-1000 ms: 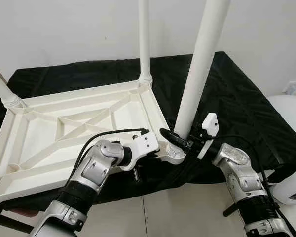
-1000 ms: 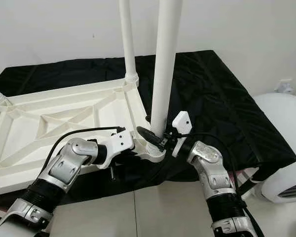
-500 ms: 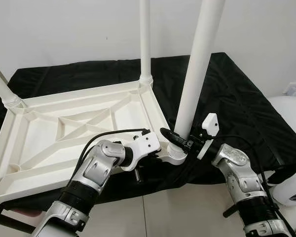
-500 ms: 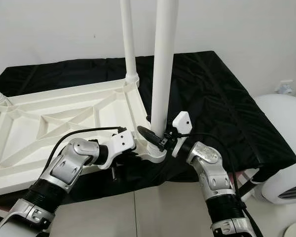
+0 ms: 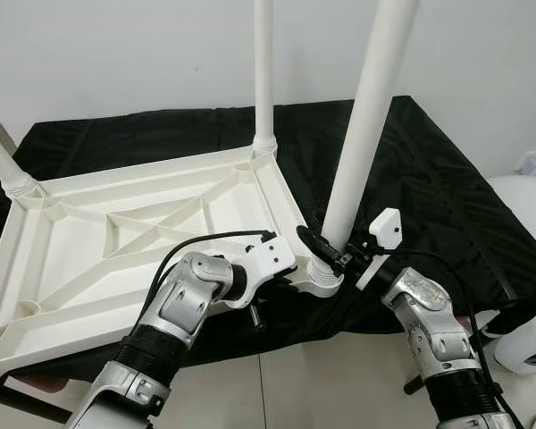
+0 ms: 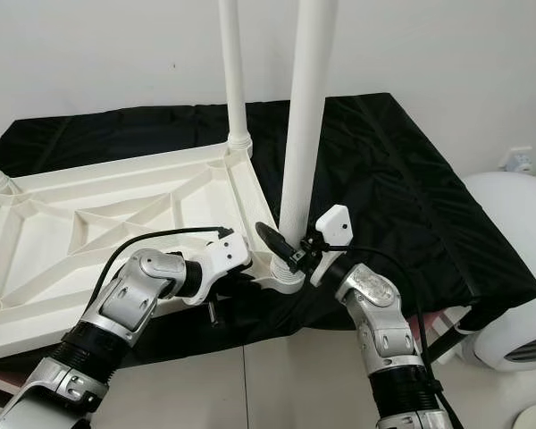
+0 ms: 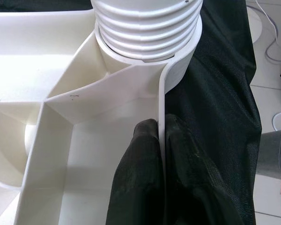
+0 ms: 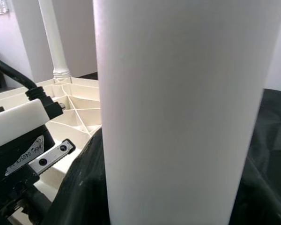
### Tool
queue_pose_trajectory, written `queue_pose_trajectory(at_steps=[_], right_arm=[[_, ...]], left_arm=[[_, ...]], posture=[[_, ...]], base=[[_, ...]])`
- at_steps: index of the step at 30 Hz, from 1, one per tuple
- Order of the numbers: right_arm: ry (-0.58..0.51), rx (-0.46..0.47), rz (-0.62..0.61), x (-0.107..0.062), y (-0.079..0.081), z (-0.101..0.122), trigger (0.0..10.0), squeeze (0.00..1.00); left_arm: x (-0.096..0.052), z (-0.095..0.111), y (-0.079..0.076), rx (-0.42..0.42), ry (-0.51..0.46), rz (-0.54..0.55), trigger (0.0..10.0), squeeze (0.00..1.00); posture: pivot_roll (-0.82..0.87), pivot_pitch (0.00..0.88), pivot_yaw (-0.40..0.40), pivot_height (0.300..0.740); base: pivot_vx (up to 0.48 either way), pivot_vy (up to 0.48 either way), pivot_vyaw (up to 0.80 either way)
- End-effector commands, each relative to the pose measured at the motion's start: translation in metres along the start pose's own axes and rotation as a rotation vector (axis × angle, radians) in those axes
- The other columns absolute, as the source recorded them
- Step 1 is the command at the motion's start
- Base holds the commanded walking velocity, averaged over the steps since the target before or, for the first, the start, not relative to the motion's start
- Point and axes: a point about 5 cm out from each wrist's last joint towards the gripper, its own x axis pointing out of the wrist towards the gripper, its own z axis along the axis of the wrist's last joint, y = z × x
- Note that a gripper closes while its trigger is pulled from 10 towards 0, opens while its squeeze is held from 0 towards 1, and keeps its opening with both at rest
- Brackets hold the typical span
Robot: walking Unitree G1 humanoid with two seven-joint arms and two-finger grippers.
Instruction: Building children table
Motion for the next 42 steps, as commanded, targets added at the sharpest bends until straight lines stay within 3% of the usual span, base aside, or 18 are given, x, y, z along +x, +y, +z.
queue_pose_trajectory(at_steps=[1,42], right_arm=[[0.135,0.081,-0.028,-0.008,0.009,-0.032,10.0,0.0],[0.032,0.049,-0.349,0.005,0.041,-0.015,10.0,0.0]], left_arm=[[-0.004,0.002,0.016,-0.026,-0.004,0.246,10.0,0.0],[-0.005,0.003,0.018,-0.03,-0.002,0.256,10.0,0.0]], posture=[[-0.13,0.135,0.072,0.74],[-0.13,0.143,0.069,0.74]], base=[[0.0,0.0,0.0],[0.0,0.0,0.0]])
